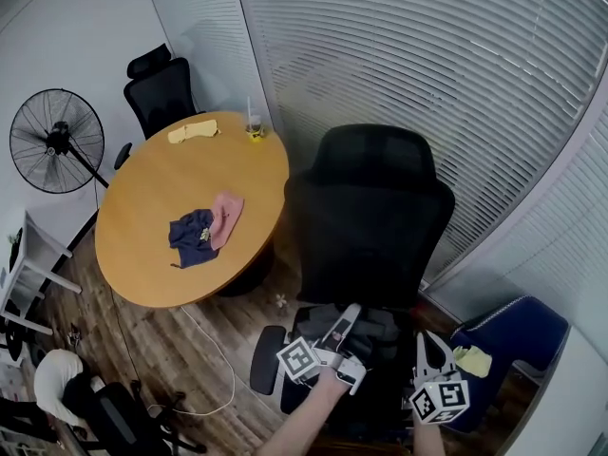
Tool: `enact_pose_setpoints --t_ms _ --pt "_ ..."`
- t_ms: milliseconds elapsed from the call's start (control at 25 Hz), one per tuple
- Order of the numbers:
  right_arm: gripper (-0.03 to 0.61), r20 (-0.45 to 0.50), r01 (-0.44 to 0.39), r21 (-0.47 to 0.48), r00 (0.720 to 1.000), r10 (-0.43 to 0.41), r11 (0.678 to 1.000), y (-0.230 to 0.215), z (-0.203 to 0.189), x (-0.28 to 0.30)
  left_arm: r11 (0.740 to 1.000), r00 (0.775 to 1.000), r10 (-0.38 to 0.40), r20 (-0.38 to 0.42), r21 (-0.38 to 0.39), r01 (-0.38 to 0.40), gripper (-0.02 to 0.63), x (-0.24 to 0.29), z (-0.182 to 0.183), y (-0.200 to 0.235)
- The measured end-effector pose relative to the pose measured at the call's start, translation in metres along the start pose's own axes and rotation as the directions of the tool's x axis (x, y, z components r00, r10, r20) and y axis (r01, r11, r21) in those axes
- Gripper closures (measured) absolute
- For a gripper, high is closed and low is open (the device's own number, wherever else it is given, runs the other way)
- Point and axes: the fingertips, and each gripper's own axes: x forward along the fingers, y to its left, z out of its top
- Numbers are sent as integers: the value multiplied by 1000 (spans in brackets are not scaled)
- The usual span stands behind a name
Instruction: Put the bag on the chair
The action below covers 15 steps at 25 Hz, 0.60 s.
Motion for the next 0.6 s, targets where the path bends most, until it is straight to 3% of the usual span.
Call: enact_pose_setpoints --t_ms 600 --pt "568 -54 5 -1 999 -5 1000 -41 -3 40 997 997 57 54 -50 -54 592 35 22 46"
